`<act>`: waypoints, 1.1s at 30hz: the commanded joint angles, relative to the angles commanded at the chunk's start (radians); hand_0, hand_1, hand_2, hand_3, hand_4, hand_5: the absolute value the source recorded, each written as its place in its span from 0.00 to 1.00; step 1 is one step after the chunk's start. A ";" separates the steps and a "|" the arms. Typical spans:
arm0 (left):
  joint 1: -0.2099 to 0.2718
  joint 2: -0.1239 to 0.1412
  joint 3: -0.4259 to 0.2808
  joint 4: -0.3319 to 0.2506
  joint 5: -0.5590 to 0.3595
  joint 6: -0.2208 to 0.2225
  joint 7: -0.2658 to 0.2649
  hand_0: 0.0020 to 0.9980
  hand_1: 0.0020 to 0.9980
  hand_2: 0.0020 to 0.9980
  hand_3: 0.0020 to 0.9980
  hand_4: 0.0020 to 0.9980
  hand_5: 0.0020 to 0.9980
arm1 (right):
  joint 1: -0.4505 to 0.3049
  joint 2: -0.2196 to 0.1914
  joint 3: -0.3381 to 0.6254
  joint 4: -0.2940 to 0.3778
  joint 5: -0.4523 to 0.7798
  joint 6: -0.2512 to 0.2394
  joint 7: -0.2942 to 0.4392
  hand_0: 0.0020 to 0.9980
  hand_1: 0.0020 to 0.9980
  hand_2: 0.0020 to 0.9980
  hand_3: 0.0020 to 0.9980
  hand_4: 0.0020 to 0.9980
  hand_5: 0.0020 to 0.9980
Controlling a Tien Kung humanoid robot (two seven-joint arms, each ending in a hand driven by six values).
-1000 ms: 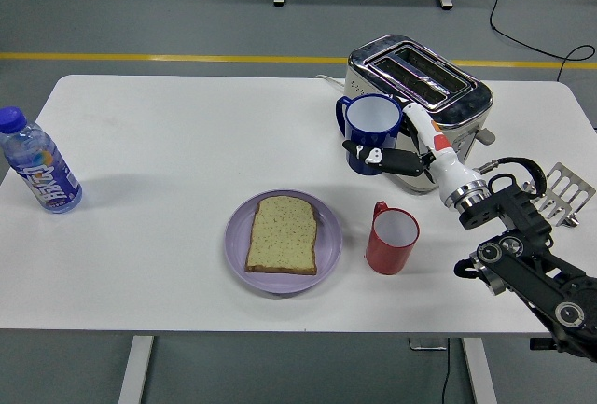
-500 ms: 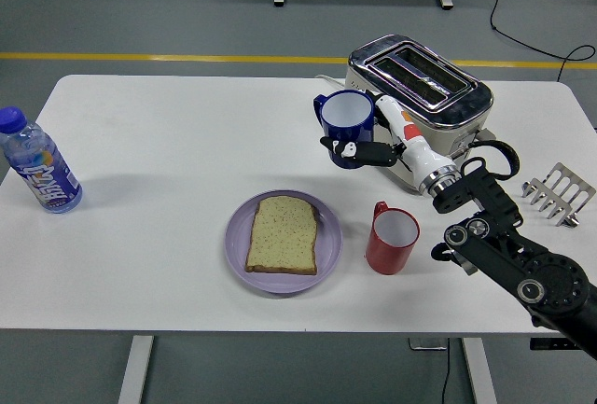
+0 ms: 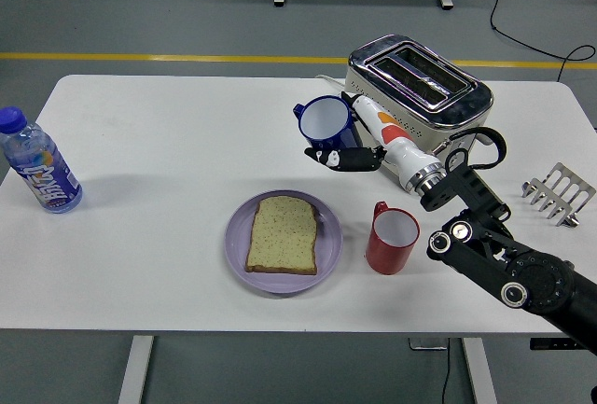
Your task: Pick up the cup,pour liquid into bread,place the cup on the desk
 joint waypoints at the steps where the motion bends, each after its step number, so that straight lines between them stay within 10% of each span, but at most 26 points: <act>1: 0.000 0.000 0.001 0.000 -0.001 0.000 0.000 0.69 0.76 0.77 0.61 0.40 1.00 | 0.004 0.002 -0.004 -0.006 -0.005 -0.002 0.002 0.34 0.35 0.50 0.54 0.72 0.00; 33: -0.001 0.001 0.006 -0.001 -0.010 0.000 -0.003 0.69 0.76 0.77 0.61 0.40 1.00 | 0.103 0.001 -0.085 -0.086 -0.319 -0.041 0.078 0.35 0.35 0.50 0.54 0.72 0.00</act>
